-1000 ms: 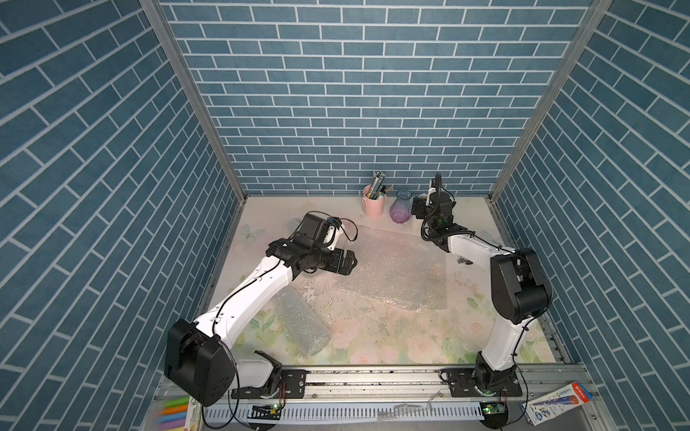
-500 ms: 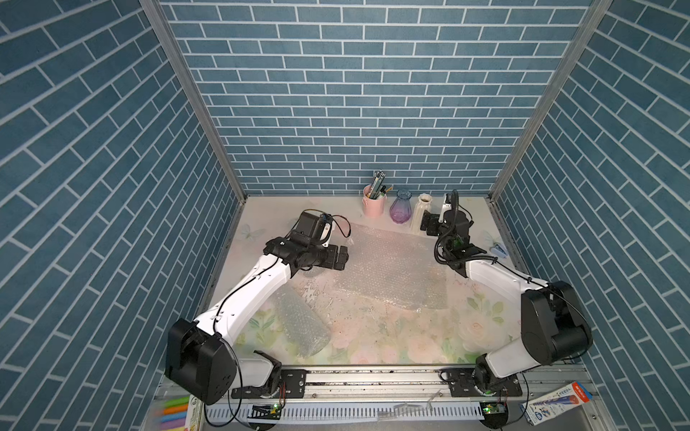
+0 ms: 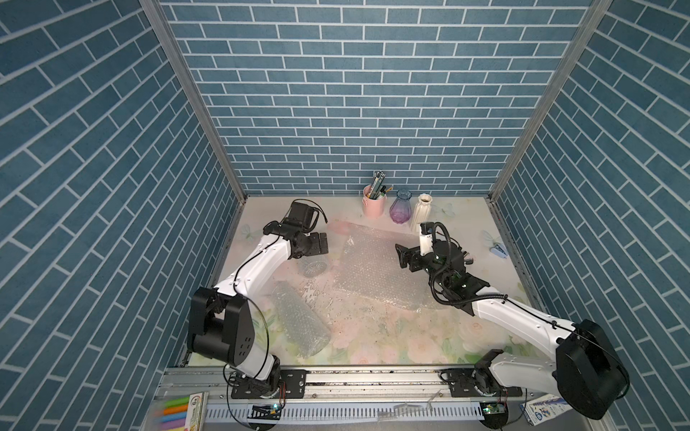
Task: Unwrap the vase from the bubble wrap
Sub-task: Place the vase at the center of the board, then pick up the bubble wrap from the center of the board.
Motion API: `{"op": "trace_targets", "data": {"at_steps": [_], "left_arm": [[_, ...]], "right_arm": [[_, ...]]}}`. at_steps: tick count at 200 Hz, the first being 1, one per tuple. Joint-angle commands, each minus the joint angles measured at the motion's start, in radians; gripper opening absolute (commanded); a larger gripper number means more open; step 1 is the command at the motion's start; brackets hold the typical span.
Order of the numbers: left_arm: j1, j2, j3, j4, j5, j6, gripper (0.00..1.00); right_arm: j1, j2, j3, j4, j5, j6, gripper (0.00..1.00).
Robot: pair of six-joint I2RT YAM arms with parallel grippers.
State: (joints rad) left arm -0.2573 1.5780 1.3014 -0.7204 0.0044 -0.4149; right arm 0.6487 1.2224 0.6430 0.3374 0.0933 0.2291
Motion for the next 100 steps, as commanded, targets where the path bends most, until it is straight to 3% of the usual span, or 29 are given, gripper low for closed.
{"op": "trace_targets", "data": {"at_steps": [1,33,100], "left_arm": [[0.038,0.061,0.088,-0.062,0.012,-0.076,1.0],[0.069,0.194,0.232,-0.124,-0.021,-0.084,1.0],[0.147,0.491,0.56,-0.259,0.01,-0.083,0.99]], "right_arm": [[0.009,-0.013,-0.054,0.038,-0.151,-0.016,0.93],[0.012,0.019,-0.067,0.057,-0.253,-0.016,0.93],[0.014,0.048,-0.063,0.065,-0.276,-0.016,0.93]]}}
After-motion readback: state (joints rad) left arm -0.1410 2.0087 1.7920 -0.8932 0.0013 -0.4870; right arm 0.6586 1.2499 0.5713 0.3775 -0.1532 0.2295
